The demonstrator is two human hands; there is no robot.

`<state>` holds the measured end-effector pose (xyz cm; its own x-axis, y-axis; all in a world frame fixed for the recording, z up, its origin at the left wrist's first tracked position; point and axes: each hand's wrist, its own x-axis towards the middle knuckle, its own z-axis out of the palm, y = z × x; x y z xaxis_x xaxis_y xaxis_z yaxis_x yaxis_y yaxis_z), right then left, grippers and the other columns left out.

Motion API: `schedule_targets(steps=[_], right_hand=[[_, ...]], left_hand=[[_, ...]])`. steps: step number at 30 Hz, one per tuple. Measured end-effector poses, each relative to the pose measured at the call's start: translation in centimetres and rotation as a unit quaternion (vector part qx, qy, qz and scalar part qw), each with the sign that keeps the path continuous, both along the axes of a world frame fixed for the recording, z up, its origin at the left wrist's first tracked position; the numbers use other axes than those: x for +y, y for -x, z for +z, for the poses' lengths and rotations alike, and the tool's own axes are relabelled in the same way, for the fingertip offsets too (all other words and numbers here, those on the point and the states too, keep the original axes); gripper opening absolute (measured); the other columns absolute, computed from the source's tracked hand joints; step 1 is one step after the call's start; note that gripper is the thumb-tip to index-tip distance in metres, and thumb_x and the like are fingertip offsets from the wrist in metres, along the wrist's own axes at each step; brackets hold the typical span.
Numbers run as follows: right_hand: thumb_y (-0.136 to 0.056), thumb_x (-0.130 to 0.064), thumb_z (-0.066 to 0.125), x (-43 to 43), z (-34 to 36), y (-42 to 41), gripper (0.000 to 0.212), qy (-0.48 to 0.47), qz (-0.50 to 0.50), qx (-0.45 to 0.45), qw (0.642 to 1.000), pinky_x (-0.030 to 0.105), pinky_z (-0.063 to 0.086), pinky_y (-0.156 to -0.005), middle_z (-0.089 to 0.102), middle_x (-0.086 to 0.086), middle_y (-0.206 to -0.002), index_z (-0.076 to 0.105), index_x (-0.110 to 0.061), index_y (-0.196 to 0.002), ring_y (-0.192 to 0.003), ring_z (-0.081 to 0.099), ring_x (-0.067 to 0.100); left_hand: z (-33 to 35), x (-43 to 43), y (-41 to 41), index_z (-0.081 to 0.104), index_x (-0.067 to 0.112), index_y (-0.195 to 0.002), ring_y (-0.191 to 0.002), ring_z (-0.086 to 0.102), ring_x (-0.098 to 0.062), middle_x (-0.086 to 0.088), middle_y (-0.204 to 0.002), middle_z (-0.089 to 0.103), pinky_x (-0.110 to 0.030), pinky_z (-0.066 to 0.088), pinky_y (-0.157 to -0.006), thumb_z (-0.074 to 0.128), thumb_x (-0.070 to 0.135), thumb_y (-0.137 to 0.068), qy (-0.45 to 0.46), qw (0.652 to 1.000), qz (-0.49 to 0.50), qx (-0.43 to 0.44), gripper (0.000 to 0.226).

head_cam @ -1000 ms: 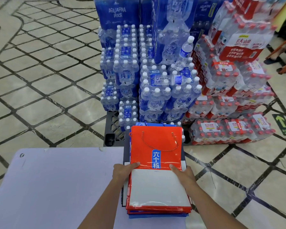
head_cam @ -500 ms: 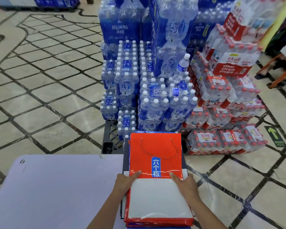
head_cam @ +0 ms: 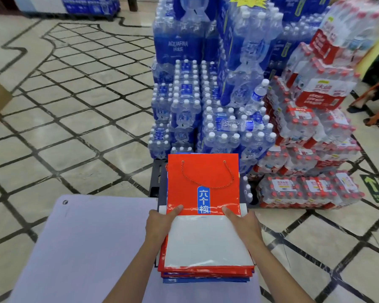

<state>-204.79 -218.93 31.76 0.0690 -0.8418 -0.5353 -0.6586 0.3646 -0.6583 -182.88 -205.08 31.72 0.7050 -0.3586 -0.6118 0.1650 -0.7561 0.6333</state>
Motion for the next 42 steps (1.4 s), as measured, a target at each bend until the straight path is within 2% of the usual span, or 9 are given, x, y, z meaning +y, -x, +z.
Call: schedule_targets(steps=[3,9,12,20,24,26,31,38,42], right_hand=[[-0.046,-0.087,0.068,0.9,0.6,-3.0,0.081,0.009,0.053,-0.023,0.998,0.040,0.058,-0.079,0.074,-0.009,-0.087,0.067,-0.026,-0.099,-0.081,0.070,0.014],[-0.039,-0.095,0.064,4.1,1.6,-10.9,0.117,-0.001,0.204,-0.037,0.978,0.043,0.054,-0.092,0.067,-0.001,-0.119,0.053,-0.022,-0.130,-0.109,0.063,0.025],[-0.043,-0.092,0.067,7.6,2.1,-14.9,0.107,-0.006,0.286,-0.043,0.957,0.043,0.054,-0.090,0.067,-0.002,-0.114,0.055,-0.022,-0.124,-0.106,0.063,0.023],[-0.063,-0.072,0.075,21.9,3.2,-22.5,0.074,-0.033,0.507,-0.076,0.858,0.042,0.054,-0.087,0.064,-0.001,-0.103,0.050,-0.020,-0.110,-0.092,0.064,0.022],[-0.064,-0.070,0.075,30.0,3.6,-24.6,0.072,-0.048,0.592,-0.093,0.799,0.041,0.056,-0.082,0.067,-0.001,-0.103,0.051,-0.022,-0.112,-0.089,0.066,0.020],[-0.066,-0.068,0.076,33.7,3.8,-25.0,0.069,-0.055,0.623,-0.099,0.774,0.036,0.054,-0.079,0.066,-0.001,-0.102,0.051,-0.022,-0.110,-0.086,0.065,0.018],[-0.054,-0.078,0.075,41.7,3.4,-25.7,0.077,-0.063,0.692,-0.095,0.713,0.044,0.058,-0.081,0.068,-0.005,-0.095,0.052,-0.023,-0.101,-0.084,0.068,0.018],[-0.062,-0.067,0.079,51.6,3.3,-26.6,0.057,-0.077,0.756,-0.106,0.641,0.034,0.056,-0.075,0.074,-0.010,-0.089,0.064,-0.025,-0.098,-0.078,0.069,0.008],[-0.068,-0.060,0.080,56.3,3.6,-27.3,0.057,-0.073,0.767,-0.091,0.631,0.032,0.049,-0.075,0.067,-0.004,-0.093,0.048,-0.021,-0.097,-0.082,0.064,0.017]], left_hand=[[0.9,2.6,-1.8,0.048,0.010,-0.110,-0.081,0.066,-0.020,-0.005,-0.096,0.065,-0.033,0.054,-0.066,0.076,0.075,-0.054,0.008,0.999,0.053,-0.006,0.091],[2.2,11.2,-4.1,0.047,0.010,-0.109,-0.080,0.066,-0.020,-0.004,-0.096,0.065,-0.034,0.055,-0.066,0.075,0.076,-0.054,0.012,0.979,0.203,-0.029,0.090],[2.7,16.9,-3.9,0.048,0.005,-0.108,-0.078,0.062,-0.018,-0.004,-0.095,0.062,-0.029,0.047,-0.058,0.075,0.074,-0.057,0.001,0.956,0.292,-0.040,0.090],[3.7,34.5,-0.1,0.059,0.011,-0.107,-0.079,0.069,-0.020,-0.001,-0.092,0.071,-0.033,0.057,-0.068,0.072,0.089,-0.036,0.002,0.859,0.510,-0.054,0.106],[5.6,40.8,3.3,0.064,0.012,-0.095,-0.076,0.067,-0.020,-0.001,-0.083,0.068,-0.022,0.043,-0.054,0.080,0.067,-0.058,-0.005,0.798,0.596,-0.089,0.068],[6.1,43.7,5.0,0.057,0.011,-0.094,-0.074,0.063,-0.022,-0.002,-0.082,0.064,-0.027,0.044,-0.057,0.079,0.068,-0.058,-0.018,0.767,0.637,-0.080,0.071],[5.8,50.8,8.7,0.058,0.013,-0.105,-0.070,0.071,-0.021,-0.003,-0.087,0.072,-0.036,0.058,-0.067,0.068,0.091,-0.031,-0.017,0.712,0.701,-0.050,0.108],[6.2,57.2,11.7,0.056,0.023,-0.113,-0.073,0.072,-0.017,0.001,-0.091,0.072,-0.037,0.058,-0.071,0.077,0.078,-0.047,0.010,0.654,0.752,-0.082,0.088],[5.1,61.5,11.8,0.059,0.026,-0.109,-0.070,0.073,-0.016,0.004,-0.087,0.074,-0.042,0.060,-0.074,0.077,0.080,-0.042,0.033,0.636,0.768,-0.068,0.088]])
